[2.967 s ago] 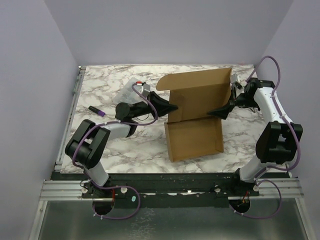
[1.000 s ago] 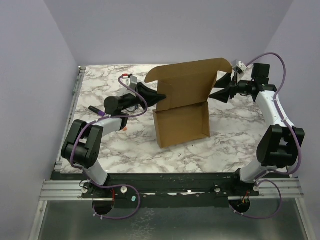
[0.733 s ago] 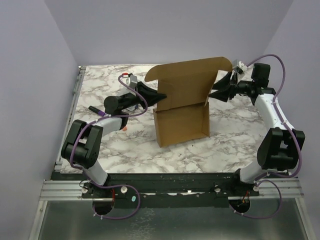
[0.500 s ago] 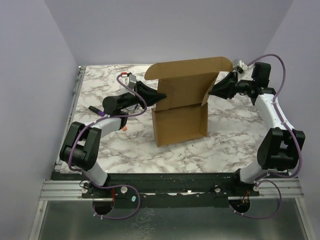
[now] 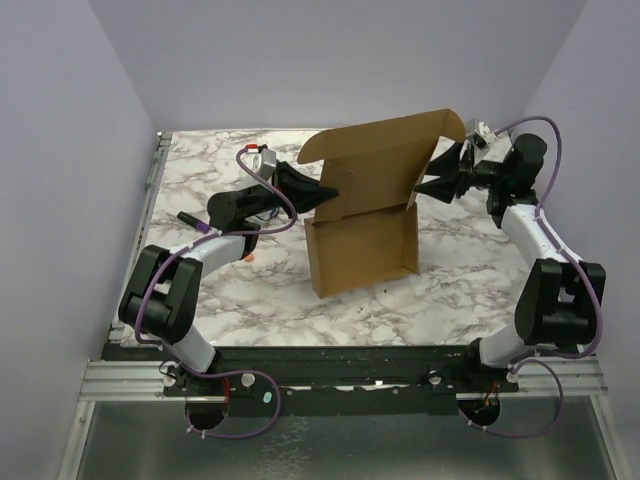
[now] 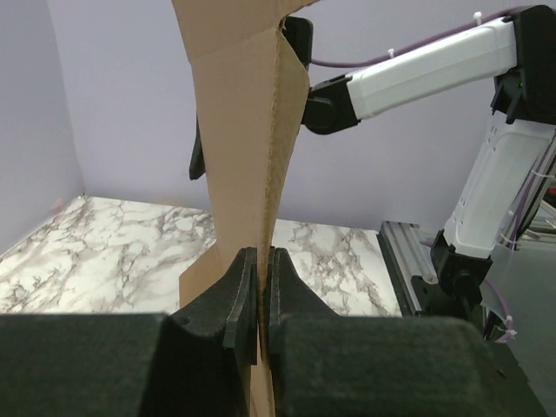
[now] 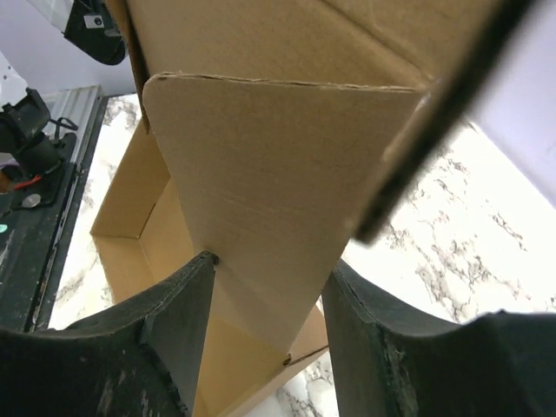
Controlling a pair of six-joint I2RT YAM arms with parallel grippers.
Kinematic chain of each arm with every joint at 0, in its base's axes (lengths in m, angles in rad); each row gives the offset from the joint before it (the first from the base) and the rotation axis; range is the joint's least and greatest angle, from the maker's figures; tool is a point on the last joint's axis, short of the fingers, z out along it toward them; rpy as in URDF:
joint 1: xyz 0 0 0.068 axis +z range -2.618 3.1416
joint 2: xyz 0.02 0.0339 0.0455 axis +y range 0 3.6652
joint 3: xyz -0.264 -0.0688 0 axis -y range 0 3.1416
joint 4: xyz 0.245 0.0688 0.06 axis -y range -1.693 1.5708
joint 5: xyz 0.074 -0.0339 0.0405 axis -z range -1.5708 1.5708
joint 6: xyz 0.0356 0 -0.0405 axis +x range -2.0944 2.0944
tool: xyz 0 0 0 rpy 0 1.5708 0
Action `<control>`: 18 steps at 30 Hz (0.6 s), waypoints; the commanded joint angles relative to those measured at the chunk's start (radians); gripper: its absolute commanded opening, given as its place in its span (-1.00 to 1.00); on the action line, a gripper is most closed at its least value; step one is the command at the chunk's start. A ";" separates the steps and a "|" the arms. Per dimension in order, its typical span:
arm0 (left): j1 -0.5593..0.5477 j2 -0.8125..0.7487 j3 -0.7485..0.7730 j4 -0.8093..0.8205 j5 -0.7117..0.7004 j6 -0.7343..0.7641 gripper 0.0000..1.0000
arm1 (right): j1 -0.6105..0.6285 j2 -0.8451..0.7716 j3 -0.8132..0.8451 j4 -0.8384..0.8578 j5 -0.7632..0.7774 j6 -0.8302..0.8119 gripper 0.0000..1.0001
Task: Fold the paper box
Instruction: Adjust the paper box at the center of the board.
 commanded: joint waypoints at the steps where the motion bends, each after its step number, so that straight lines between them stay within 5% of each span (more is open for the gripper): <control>1: -0.061 -0.025 0.031 0.260 0.018 -0.010 -1.00 | 0.070 0.056 -0.037 0.640 -0.125 0.506 0.08; 5: -0.061 -0.047 0.019 0.260 0.016 -0.010 -1.00 | 0.068 0.199 0.000 1.355 -0.133 1.099 0.10; 13: -0.059 -0.054 0.007 0.271 0.007 -0.013 -1.00 | 0.068 0.246 0.052 1.399 -0.124 1.117 0.15; 18: -0.058 -0.043 0.017 0.283 0.003 -0.025 -1.00 | 0.069 0.253 0.084 1.399 -0.137 1.152 -0.18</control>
